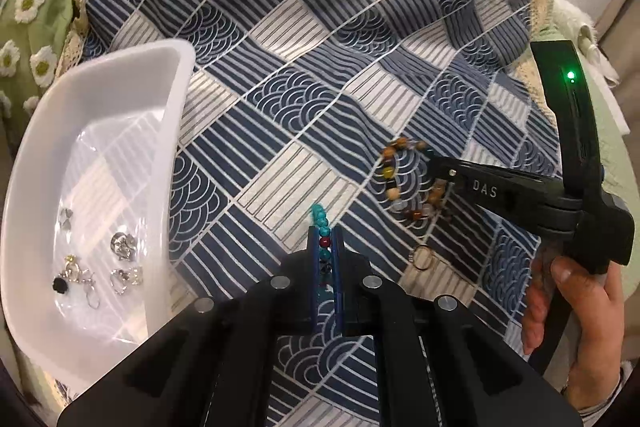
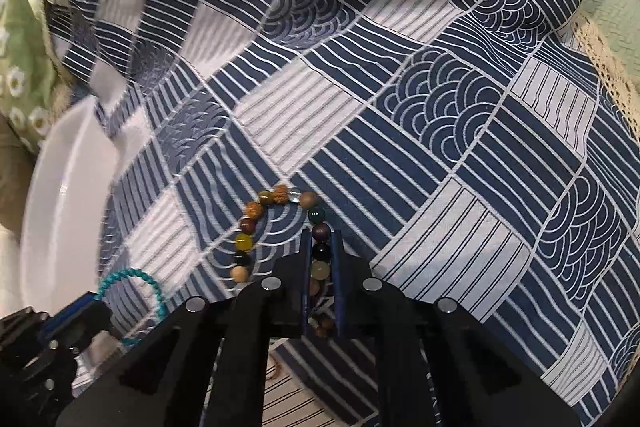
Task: Organize jewelry
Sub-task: 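Carry both bracelets into the white tray and open both grippers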
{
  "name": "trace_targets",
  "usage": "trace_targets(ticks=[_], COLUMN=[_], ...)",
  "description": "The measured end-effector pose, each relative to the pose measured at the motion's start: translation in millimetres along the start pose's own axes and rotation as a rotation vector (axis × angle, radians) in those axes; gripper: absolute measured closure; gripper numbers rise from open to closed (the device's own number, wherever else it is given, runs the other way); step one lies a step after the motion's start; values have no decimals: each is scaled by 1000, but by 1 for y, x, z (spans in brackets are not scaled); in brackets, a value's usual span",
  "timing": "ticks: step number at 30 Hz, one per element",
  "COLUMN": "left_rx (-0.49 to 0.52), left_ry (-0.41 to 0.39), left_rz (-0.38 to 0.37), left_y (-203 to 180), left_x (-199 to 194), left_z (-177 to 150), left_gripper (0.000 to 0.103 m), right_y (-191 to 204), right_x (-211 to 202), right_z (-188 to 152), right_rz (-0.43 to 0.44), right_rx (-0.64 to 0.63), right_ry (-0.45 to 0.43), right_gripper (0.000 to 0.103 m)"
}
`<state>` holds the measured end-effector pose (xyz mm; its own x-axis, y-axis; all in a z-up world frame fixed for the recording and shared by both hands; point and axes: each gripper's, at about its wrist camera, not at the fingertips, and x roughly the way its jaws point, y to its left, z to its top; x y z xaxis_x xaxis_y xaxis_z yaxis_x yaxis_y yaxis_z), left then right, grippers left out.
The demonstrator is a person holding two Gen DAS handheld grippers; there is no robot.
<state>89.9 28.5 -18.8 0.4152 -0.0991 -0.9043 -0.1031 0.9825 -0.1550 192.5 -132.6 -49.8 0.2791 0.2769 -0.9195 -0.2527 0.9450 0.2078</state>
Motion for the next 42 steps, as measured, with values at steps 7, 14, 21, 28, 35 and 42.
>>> trace_targets(ticks=[7,14,21,28,35,42], left_rx=[10,-2,-61,-158,-216,-287], left_ry=[-108,-204,-236,-218,-128,-44], left_rz=[-26,-26,17,68,61,26], left_y=[1,22,76,138,181,213], left_x=[-50,-98,-125,-126,-98,-71], left_z=[3,3,-3,-15,-24,-32], left_gripper=[97,97,97,97,97,97], right_y=[27,62,135,211,258,272], right_x=[-46,-80,-111,-96,-60,-16], right_z=[2,-1,-15,-27,-39,-48], right_rz=[86,102,183,261,276,237], right_rx=[-43,-138,-287,-368,-404,-394], right_ry=[-95,-156,-189,-109,-34,42], right_gripper=[92,92,92,92,92,92])
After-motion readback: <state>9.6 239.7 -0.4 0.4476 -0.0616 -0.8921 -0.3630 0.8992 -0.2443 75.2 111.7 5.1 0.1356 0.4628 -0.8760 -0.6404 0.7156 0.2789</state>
